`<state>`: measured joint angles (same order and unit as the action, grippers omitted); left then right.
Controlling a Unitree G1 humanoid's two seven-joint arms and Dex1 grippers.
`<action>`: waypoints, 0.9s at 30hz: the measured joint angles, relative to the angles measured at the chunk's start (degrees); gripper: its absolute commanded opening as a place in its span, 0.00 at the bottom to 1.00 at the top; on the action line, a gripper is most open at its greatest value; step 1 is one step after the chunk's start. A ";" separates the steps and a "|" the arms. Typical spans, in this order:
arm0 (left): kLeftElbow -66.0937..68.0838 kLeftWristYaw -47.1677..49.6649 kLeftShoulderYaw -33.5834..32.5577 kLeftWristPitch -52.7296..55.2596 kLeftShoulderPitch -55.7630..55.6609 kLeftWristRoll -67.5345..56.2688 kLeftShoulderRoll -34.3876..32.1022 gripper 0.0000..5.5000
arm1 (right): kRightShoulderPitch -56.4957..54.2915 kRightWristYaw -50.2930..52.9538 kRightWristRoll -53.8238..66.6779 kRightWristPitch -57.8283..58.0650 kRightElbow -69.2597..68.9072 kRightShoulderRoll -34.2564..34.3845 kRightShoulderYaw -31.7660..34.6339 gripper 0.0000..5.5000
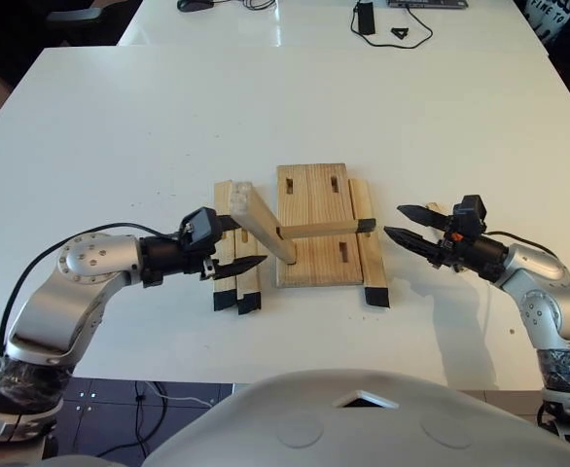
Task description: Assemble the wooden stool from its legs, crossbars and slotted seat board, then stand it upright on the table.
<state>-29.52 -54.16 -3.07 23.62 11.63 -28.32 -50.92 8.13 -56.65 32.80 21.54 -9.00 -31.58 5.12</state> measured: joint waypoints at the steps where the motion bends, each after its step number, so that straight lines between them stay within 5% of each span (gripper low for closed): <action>1: -1.26 -0.03 -2.68 0.72 2.53 -0.39 -0.55 0.61 | 0.94 0.33 0.00 -0.39 -0.41 0.04 0.34 0.58; 9: -6.07 3.39 -11.55 9.80 11.84 -3.06 -1.19 0.61 | 6.77 3.00 0.06 -1.12 -3.81 0.55 2.64 0.58; 16: -8.71 13.31 -3.99 19.95 8.94 0.77 -0.44 0.61 | 6.29 3.71 -0.63 -1.59 -2.90 0.81 3.16 0.58; 27: 3.44 11.87 -1.61 10.24 5.04 12.15 -5.16 0.61 | 5.71 3.93 -1.62 -2.13 -1.67 0.93 2.78 0.58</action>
<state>-26.08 -42.29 -4.68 33.86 16.67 -16.17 -56.09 13.84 -52.71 31.19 19.42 -10.66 -30.64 7.90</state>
